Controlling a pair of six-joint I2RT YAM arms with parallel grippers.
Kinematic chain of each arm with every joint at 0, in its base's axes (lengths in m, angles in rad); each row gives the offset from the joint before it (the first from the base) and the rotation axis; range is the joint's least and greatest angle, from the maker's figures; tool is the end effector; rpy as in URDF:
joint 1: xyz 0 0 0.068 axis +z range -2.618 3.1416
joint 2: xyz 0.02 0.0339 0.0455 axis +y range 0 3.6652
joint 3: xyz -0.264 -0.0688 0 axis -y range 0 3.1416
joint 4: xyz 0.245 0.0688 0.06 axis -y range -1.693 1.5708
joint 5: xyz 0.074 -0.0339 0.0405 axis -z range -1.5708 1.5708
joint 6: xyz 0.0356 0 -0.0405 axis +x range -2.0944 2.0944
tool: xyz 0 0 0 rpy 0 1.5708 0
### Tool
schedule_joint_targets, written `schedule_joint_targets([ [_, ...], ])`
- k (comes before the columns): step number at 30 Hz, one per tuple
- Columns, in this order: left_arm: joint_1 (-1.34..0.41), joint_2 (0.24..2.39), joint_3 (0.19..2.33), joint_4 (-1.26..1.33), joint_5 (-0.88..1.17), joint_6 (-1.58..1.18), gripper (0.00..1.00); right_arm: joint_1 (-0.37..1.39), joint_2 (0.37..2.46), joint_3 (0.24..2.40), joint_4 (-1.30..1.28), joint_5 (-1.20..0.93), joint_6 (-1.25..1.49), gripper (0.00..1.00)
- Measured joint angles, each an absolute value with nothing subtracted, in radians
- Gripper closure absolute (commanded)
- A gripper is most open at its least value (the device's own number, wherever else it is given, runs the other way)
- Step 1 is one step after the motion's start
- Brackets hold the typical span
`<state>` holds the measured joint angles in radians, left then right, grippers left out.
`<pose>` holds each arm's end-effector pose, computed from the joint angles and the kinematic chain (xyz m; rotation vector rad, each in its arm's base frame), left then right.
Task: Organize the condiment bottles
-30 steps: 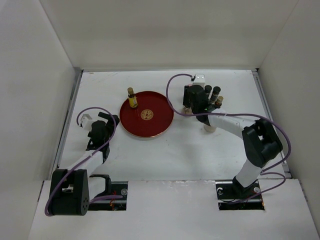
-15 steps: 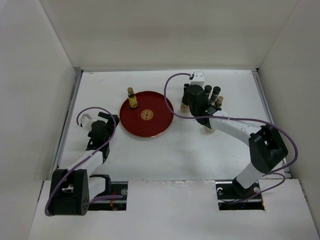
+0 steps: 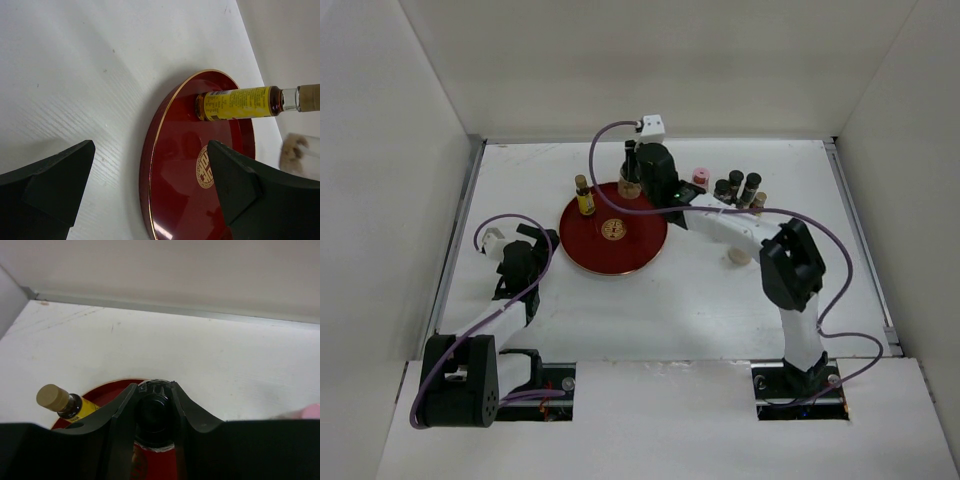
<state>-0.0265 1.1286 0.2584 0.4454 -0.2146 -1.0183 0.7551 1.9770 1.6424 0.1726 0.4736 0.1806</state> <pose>0.2101 0.0020 0.1587 -1.0792 1.7013 -0.4594 0.3605 0.3170 0.3152 -0.1462 1.7168 0.2833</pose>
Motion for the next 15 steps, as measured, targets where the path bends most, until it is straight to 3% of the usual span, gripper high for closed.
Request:
schedule_joint_targets([
  [15, -0.027, 1.14, 0.258, 0.461, -0.206, -1.023, 0.0, 0.776, 2.287, 1.929, 0.081, 0.416, 0.204, 0.71],
])
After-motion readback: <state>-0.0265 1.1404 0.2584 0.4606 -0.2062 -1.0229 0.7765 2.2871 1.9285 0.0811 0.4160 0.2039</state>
